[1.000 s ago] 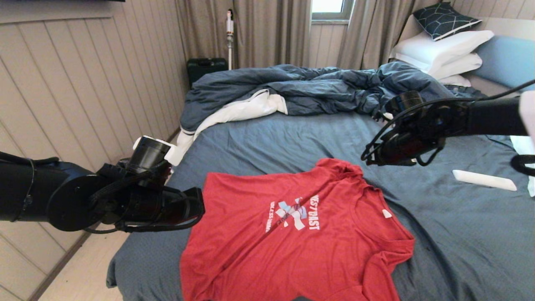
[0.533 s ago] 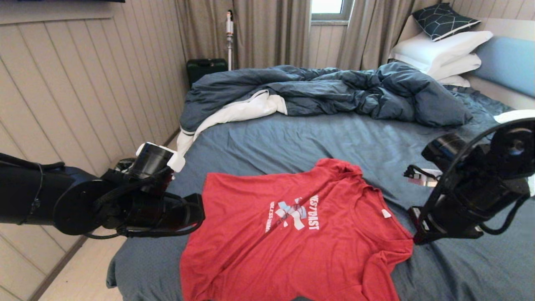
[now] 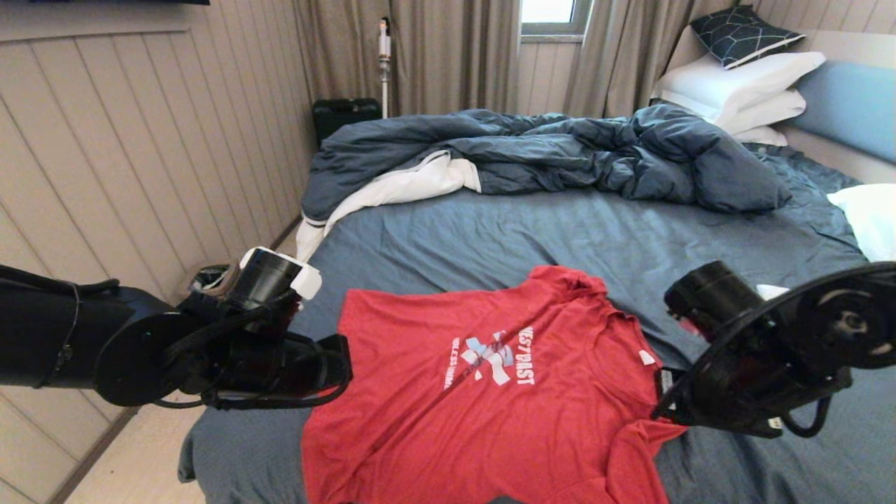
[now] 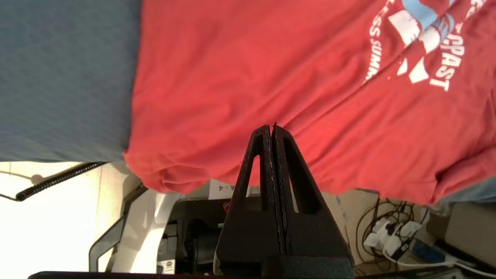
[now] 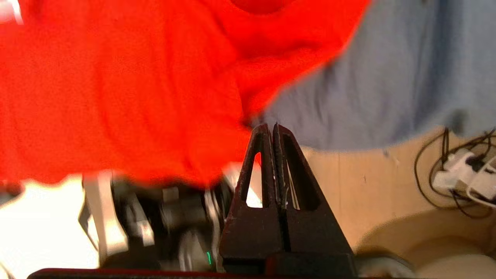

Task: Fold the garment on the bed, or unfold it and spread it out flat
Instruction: Unford the red T-shirt

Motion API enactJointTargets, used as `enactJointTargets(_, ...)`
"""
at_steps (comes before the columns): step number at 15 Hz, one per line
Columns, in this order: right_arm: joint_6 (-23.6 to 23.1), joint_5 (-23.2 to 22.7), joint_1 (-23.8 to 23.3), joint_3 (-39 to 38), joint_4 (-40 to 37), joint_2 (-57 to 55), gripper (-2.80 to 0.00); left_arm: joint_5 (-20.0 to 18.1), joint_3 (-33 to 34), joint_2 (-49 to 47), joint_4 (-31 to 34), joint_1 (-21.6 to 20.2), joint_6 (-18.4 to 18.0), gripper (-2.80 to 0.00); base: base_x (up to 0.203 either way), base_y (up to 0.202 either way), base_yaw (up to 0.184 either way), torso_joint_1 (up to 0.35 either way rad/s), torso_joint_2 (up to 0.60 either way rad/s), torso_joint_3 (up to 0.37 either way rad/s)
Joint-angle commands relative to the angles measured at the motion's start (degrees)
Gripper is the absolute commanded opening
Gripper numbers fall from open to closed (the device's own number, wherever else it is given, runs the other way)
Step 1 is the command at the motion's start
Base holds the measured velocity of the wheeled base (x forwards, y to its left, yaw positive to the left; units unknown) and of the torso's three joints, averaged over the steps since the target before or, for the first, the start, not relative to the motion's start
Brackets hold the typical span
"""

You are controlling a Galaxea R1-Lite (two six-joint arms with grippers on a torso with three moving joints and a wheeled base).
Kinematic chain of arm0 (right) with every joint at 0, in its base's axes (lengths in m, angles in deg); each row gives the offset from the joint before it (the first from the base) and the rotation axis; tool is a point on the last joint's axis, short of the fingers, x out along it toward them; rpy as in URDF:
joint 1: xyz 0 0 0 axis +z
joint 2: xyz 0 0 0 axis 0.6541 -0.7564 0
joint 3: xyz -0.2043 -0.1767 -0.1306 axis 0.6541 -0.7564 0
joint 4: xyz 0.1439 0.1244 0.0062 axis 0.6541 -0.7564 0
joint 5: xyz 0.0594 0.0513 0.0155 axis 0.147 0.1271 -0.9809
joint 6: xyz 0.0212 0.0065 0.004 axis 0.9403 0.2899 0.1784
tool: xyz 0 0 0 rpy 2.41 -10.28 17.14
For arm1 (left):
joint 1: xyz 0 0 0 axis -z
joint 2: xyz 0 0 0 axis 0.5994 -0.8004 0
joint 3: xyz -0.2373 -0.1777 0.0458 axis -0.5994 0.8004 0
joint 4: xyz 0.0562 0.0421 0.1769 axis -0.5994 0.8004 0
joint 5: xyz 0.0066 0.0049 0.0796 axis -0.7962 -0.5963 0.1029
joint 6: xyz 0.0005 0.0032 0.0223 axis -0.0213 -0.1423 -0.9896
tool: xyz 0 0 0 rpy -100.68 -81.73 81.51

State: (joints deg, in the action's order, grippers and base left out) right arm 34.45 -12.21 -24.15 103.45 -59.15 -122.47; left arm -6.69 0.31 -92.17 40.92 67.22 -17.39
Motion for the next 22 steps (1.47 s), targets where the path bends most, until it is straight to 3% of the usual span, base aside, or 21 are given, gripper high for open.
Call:
enactJointTargets(1,1.1,1.6,1.3,-1.0,4.3,-4.5,-2.8,-0.1,0.0,-0.3,0.0,0.2,0.2,-2.8,0.0,0.0,0.0,0.0,0.0,0.0)
enactJointTargets(2,1.0,1.7,1.3,-1.1,5.7,-5.7,0.0,-0.1,0.0,-0.4,0.0,0.2,0.1,-2.8,0.0,0.0,0.0,0.0,0.0,0.0)
enactJointTargets(7,0.6,1.9,1.7,-0.3,11.4,-12.2,0.0,-1.3,0.2,-0.7,0.1,0.6,0.1,-2.8,0.0,0.0,0.0,0.0,0.0,0.0)
enactJointTargets(13,1.2,1.5,4.2,-1.3,11.4,-12.6,0.0,-1.3,0.6,-0.6,0.1,1.1,0.2,-2.8,0.0,0.0,0.0,0.0,0.0,0.0)
enactJointTargets(22,1.1,2.6,3.4,-13.5,11.5,-3.5,0.0,-1.3,1.7,0.4,0.2,4.1,0.5,-2.8,0.0,0.0,0.0,0.0,0.0,0.0)
